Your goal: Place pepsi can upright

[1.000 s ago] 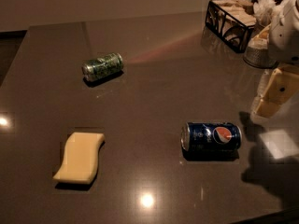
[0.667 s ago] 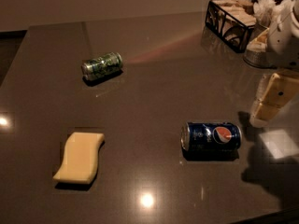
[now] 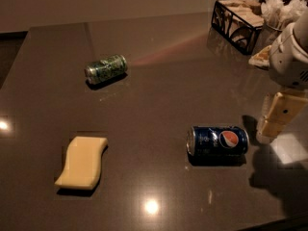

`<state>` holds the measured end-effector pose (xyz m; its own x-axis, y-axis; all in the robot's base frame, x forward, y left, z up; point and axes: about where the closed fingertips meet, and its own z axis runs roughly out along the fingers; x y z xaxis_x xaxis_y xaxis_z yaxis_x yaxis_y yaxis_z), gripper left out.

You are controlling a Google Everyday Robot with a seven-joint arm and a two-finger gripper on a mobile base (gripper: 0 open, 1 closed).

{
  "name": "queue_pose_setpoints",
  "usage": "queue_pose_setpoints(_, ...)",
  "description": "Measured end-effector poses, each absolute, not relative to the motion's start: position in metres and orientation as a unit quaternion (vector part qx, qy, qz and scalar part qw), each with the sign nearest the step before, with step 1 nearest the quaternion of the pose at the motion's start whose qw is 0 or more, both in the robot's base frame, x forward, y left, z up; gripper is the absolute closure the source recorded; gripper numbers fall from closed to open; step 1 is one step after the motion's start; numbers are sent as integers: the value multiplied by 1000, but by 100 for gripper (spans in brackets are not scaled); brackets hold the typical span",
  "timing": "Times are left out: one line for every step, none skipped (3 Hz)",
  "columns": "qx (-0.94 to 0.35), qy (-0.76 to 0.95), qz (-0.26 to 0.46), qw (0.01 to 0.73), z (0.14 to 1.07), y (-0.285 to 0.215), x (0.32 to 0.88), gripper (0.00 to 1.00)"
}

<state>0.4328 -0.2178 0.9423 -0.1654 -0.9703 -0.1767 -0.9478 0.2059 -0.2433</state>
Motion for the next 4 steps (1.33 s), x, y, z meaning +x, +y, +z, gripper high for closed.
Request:
queue_pose_setpoints(-634, 761, -51, 133, 923, -223, 426, 0)
queue_pose_setpoints(-650, 751, -52, 109, 897, -222, 416, 0)
queue_pose_setpoints(-674, 733, -52, 75, 874, -217, 408, 0)
queue_pose_setpoints(-691, 719, -49, 50, 859, -209, 400, 0)
